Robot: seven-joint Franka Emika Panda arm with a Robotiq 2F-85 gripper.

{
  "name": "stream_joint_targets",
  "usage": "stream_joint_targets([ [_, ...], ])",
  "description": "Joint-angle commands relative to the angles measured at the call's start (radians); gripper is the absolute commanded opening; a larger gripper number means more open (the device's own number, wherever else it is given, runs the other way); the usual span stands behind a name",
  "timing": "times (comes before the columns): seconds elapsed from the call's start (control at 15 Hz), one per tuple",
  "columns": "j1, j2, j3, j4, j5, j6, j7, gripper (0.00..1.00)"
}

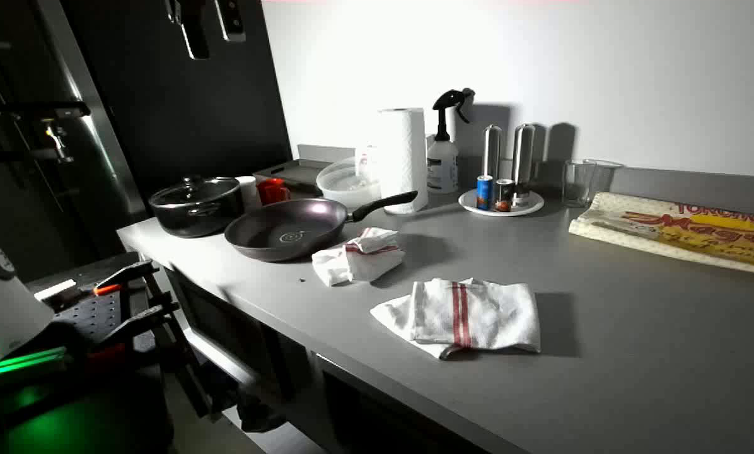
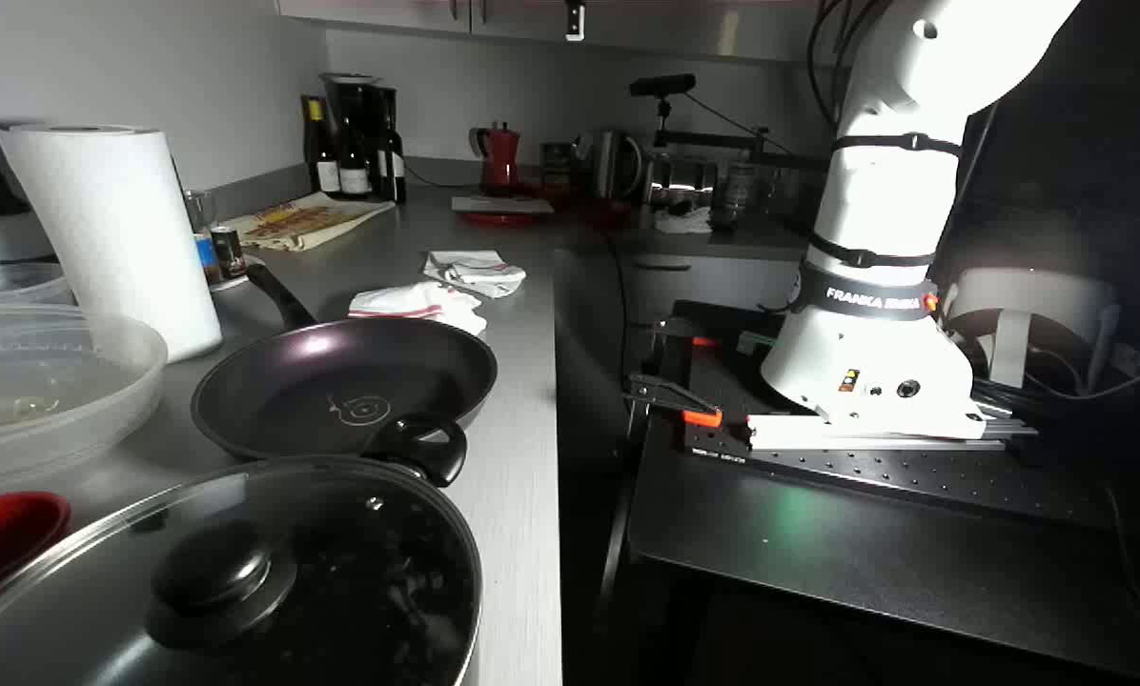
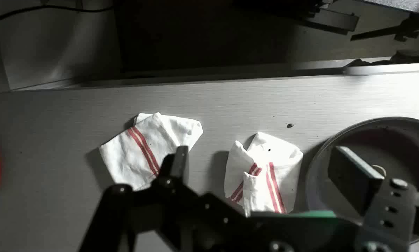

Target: Use the towel to wipe the pan

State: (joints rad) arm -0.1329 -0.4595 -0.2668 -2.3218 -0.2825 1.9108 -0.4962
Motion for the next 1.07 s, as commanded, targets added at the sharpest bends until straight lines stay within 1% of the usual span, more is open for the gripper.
stream_joint_targets([
  [0.0,-0.002,0.001,0.002,0.002,0.001,-0.002,-0.001,1.00],
  [0.2,-0.002,0.001,0.002,0.002,0.001,-0.002,-0.001,1.00],
  [0.4,0.014,0.059,0.008,0.038,0.011,0.008,-0.001,1.00],
  [0.6,0.040,0.154,0.002,0.086,0.056,0.085,-0.016,1.00],
  [0.8,0.049,0.244,0.005,0.130,0.102,0.164,-0.029,1.00],
  [1.0,0.050,0.344,0.012,0.176,0.173,0.226,-0.056,1.00],
])
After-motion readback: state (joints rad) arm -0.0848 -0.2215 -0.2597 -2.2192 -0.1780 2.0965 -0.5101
